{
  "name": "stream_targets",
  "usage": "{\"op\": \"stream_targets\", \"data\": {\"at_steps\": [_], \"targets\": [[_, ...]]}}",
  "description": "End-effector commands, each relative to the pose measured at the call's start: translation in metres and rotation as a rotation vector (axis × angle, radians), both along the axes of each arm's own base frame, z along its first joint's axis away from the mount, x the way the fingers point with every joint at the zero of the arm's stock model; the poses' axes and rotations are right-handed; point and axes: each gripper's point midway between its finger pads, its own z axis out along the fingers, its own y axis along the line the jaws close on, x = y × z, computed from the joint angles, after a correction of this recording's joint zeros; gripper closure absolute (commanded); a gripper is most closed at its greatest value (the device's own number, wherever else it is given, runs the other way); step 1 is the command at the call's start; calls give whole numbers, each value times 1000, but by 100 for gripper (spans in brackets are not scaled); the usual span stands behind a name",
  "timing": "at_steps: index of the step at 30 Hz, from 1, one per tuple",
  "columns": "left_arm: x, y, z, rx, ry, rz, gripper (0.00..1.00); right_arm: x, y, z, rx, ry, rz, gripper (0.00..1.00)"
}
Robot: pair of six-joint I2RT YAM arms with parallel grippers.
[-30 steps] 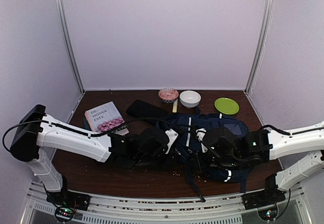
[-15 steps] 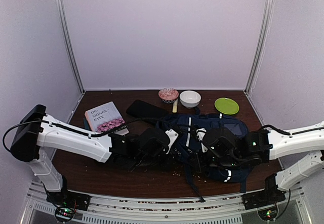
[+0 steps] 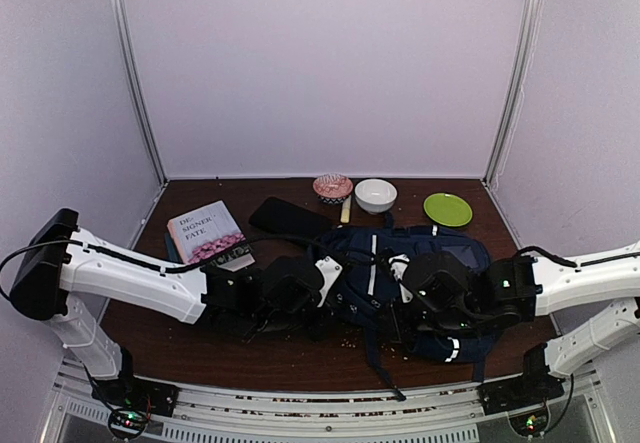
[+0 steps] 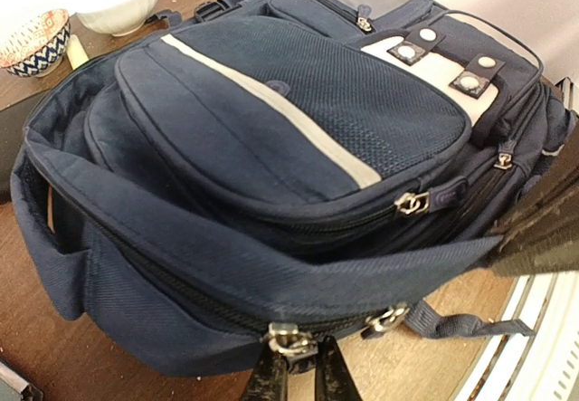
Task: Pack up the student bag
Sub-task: Unzip the student bag at the center of the board.
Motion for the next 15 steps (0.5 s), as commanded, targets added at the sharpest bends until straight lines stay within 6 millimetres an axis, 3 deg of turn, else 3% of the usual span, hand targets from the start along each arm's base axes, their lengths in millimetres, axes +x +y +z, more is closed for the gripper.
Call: {"op": "stream_targets", "data": {"at_steps": [1, 15], "targets": [[6, 19, 0, 22, -17, 56, 100, 2, -9, 10, -2, -48, -10, 100], [10, 23, -6, 40, -18, 65, 100, -18, -41, -36, -85, 27, -2, 100]]}}
